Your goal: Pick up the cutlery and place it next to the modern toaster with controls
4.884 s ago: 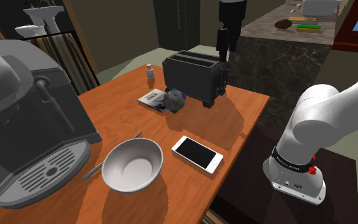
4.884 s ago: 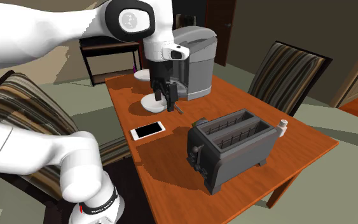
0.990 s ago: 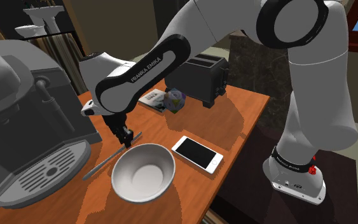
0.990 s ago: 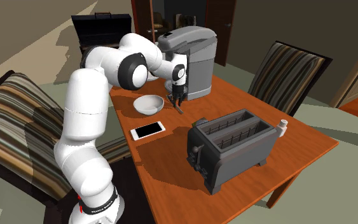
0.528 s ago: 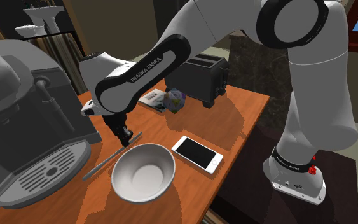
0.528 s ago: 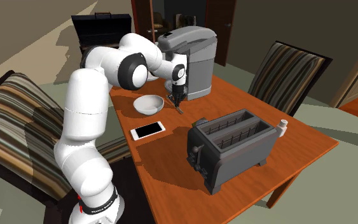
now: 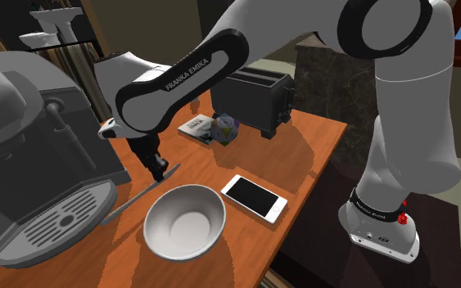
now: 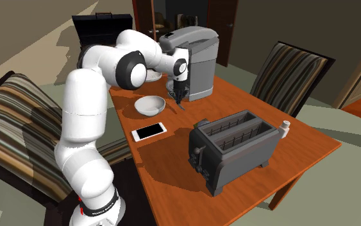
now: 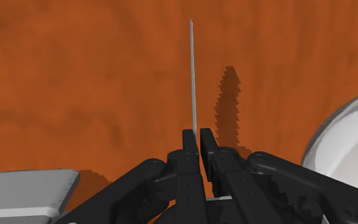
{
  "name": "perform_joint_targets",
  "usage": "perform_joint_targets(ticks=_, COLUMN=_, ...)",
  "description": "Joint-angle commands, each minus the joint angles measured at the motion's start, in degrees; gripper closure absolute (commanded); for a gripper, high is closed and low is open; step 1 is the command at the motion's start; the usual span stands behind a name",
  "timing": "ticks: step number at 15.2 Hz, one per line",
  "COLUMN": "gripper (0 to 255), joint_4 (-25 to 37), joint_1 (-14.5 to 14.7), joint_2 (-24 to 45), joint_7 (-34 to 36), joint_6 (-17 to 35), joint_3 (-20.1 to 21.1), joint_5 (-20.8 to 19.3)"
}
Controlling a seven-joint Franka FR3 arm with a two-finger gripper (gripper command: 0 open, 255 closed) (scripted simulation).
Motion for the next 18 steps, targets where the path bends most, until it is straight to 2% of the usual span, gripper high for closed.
perform_joint_targets(ticks=1, gripper=255, joint_4=0.8, joint_1=0.0, joint_2=-0.5, joint_7=0.0, joint_6=-1.3, joint_3=0.1, joint_5=0.1)
perform_joint_targets(ticks=18, gripper=255, joint_4=10.0, joint_1=-0.1, joint_2=-3.3, joint_7=-0.1, joint_6=-13.3, joint_3=0.4, joint_5=0.8)
